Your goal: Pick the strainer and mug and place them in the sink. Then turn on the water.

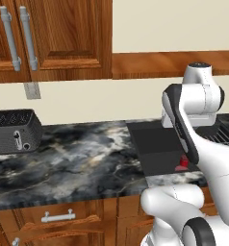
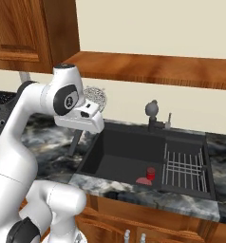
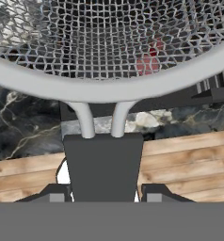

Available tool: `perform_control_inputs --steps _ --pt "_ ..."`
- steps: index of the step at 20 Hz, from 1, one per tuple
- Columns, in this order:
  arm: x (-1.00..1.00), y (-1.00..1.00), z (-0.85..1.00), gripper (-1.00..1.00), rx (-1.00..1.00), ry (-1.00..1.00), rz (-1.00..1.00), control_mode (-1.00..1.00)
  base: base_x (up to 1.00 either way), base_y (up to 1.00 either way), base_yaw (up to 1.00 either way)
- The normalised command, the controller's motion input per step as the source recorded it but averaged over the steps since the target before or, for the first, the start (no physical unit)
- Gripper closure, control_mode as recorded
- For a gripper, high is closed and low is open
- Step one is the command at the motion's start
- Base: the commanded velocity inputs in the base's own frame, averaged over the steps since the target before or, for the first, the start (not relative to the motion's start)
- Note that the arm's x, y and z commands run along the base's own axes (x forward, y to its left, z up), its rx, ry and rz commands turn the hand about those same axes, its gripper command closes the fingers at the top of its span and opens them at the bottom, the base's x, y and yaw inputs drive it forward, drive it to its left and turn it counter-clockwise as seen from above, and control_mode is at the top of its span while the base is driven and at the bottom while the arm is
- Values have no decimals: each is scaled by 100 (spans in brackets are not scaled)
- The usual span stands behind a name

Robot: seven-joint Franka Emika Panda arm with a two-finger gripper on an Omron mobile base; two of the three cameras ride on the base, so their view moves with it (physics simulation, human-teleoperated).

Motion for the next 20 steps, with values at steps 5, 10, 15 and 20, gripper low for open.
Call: perform_control_inputs --steps 5,10,15,20 --pt "-9 0 -24 100 0 0 0 -100 -2 0 0" --pt "-4 -2 -72 100 0 0 0 -100 0 0 0" --pt "0 0 -54 100 0 0 0 -100 0 0 0" --pt "0 3 -48 100 0 0 0 -100 0 0 0"
